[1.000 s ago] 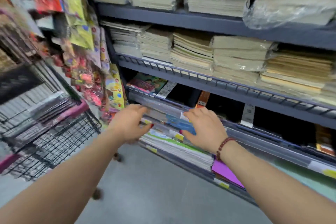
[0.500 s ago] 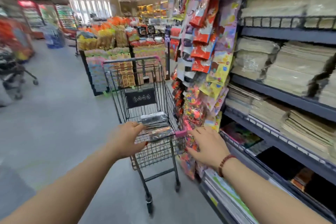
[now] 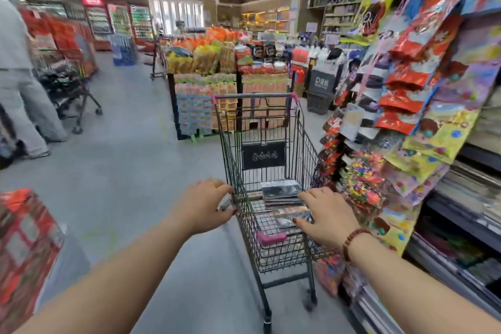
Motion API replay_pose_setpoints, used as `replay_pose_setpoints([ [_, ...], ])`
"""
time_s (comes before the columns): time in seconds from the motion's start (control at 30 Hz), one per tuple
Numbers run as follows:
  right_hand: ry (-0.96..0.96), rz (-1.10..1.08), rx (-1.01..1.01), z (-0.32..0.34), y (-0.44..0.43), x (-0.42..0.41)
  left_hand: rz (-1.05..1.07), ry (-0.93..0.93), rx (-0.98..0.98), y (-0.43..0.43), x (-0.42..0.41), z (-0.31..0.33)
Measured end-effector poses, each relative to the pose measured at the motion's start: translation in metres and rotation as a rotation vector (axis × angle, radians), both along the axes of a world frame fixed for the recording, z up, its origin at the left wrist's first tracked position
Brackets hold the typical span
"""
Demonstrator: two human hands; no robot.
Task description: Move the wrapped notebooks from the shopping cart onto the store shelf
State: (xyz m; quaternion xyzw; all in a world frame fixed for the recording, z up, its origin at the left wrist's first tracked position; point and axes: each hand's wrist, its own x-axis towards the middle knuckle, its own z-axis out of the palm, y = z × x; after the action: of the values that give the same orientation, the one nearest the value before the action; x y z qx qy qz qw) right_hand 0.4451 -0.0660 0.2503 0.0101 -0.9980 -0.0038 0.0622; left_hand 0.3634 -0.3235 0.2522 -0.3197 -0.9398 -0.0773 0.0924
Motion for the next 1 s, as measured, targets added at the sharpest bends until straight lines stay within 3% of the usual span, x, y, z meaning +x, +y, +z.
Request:
replay_pose_setpoints([
  [0.63,-0.112,-0.008,-0.033,-0.045,0.016,-0.221,-0.121,-0.071,-0.031,0.066,-0.213,-0.037],
  [1.0,-0.141,-0.193,-0.083,-0.076,-0.004,-0.328,-0.322,-0.058,-0.146,0.078,-0.364,-0.065],
])
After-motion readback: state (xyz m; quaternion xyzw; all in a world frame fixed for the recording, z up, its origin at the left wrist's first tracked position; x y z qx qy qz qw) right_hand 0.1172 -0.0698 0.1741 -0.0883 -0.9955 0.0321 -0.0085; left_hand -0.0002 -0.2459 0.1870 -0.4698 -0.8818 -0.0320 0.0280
